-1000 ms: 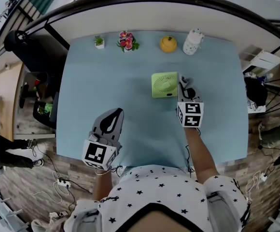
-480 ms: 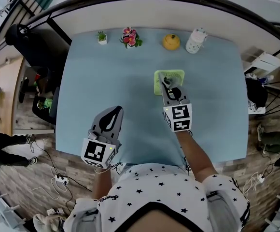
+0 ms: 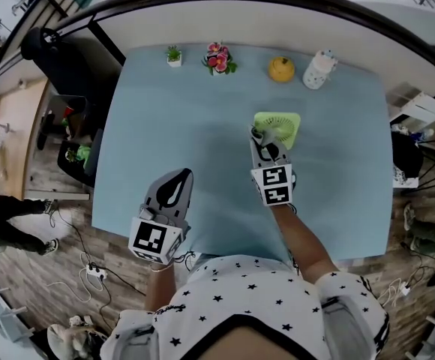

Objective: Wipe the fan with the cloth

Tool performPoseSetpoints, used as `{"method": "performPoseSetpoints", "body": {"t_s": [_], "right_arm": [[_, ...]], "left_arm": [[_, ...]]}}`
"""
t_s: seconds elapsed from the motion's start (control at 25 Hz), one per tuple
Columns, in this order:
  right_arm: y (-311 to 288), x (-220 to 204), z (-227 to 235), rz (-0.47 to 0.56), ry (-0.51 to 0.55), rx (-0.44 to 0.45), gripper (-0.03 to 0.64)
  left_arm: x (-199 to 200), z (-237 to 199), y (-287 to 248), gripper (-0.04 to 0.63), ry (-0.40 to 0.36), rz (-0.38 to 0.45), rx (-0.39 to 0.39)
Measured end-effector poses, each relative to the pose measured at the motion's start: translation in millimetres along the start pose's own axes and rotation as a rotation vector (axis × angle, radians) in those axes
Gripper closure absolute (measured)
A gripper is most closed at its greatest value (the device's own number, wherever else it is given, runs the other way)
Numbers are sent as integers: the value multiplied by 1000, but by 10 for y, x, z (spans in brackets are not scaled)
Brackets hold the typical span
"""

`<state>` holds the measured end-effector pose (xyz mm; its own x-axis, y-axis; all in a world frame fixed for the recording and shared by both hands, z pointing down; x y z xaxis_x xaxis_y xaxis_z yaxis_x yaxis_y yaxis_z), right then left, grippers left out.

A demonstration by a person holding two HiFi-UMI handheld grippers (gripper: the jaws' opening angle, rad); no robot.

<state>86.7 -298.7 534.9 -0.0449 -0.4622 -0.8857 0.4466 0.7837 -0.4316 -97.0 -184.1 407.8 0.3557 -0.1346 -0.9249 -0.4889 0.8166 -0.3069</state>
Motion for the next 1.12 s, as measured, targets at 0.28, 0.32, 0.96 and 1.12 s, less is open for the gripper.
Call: {"method": "performPoseSetpoints", "body": {"t_s": [0.28, 0.32, 0.96, 1.12], "right_arm": [[24, 24, 141, 6, -6, -30, 572], [40, 32, 178, 9, -9, -38, 572], [378, -17, 1039, 40, -131, -221, 572], [378, -91, 1087, 18, -144, -227, 572]], "left_arm": [[19, 11, -17, 563, -9, 4, -4], [26, 20, -34, 563, -10, 5, -9], [179, 240, -351, 563, -48, 26, -95], [191, 249, -348, 563, -51, 23, -96]]}}
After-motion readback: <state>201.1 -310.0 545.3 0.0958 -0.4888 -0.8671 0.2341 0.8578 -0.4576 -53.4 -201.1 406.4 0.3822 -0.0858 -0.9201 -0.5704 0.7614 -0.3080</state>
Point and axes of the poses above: the fingertips, and each gripper's own axes: y backward along the fingers, z to its right, x out of its top, the point moved 4 cm from there along y, backward along the fingers, and after that the axes turned 13 degrees about -y, right-handed, at the moved point
